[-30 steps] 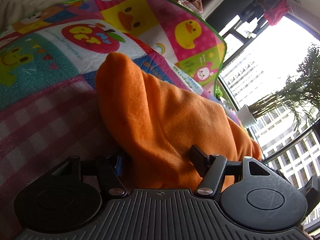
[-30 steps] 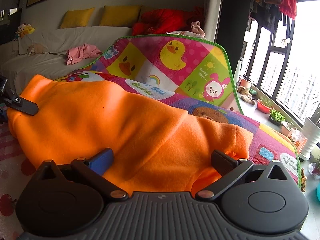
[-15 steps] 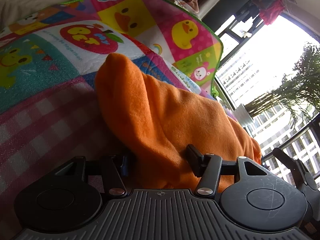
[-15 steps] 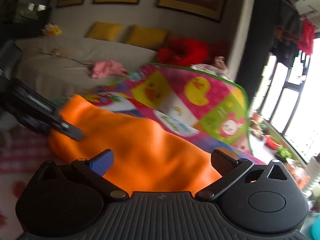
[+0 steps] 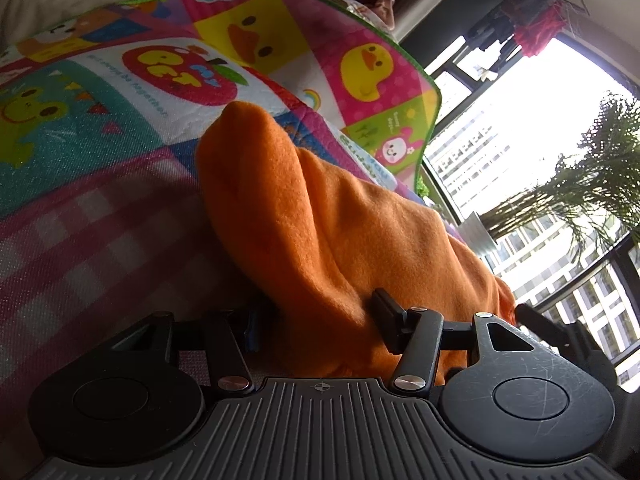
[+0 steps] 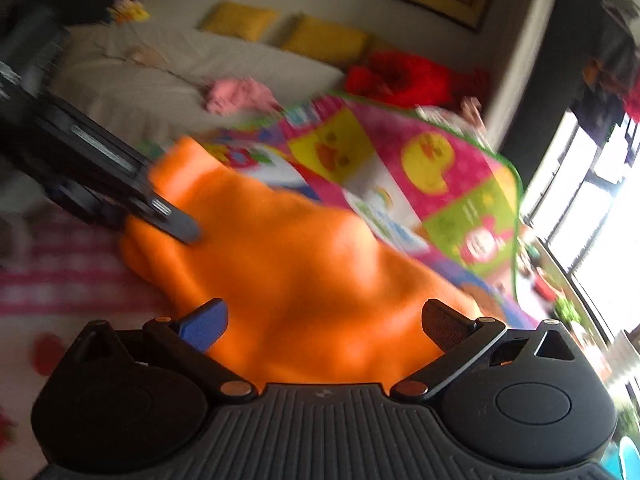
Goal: Fold clothes
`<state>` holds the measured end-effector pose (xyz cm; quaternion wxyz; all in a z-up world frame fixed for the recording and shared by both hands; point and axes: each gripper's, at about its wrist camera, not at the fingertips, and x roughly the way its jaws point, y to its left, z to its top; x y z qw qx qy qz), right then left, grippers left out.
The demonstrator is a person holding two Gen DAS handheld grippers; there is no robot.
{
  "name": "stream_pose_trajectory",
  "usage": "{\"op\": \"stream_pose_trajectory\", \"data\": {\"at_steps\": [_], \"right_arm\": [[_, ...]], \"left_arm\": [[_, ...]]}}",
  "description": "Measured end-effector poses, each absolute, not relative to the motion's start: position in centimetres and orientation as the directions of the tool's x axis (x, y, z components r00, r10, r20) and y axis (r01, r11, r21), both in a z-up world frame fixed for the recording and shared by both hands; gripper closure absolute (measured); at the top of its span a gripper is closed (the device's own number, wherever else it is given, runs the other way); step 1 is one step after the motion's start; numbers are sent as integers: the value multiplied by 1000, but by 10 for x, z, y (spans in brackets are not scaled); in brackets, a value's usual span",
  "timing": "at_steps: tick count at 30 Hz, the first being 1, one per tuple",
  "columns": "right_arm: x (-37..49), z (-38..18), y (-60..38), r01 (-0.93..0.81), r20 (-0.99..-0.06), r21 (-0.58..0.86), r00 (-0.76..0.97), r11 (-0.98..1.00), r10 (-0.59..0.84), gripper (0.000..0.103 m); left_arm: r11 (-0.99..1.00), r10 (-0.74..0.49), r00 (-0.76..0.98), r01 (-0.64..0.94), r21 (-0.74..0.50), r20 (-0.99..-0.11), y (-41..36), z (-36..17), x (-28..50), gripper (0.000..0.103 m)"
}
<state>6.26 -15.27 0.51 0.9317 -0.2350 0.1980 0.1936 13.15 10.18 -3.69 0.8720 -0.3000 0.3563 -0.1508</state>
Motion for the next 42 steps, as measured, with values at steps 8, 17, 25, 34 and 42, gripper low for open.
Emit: {"op": "stream_pose_trajectory", "data": {"at_steps": [8,17,25,34,42], "right_arm": [[68,-10,-103,-568,-512,-383,787,729,344,26],[64,-28,-70,-555,-472,-492,818,671,330,22],[94,-17,-91,-486,-521,-254,797,836,305,61],[81,-26,-90,-499,-499,-320,812,806,304,62],[67,-29,-81,-500,-475,-429,833,753,283,50]], "left_arm": [[775,-485,689,53,-630,-538,103,-35,134,46],[740,-539,677,98,-665,-501,101,-15,137,66],[738,-535,713,132,-662,-454,103,9,130,53],[652,-578,656,13,-758,-485,110,-19,154,18],[709,-539,662,24,-705,-521,96,-17,165,65]]}}
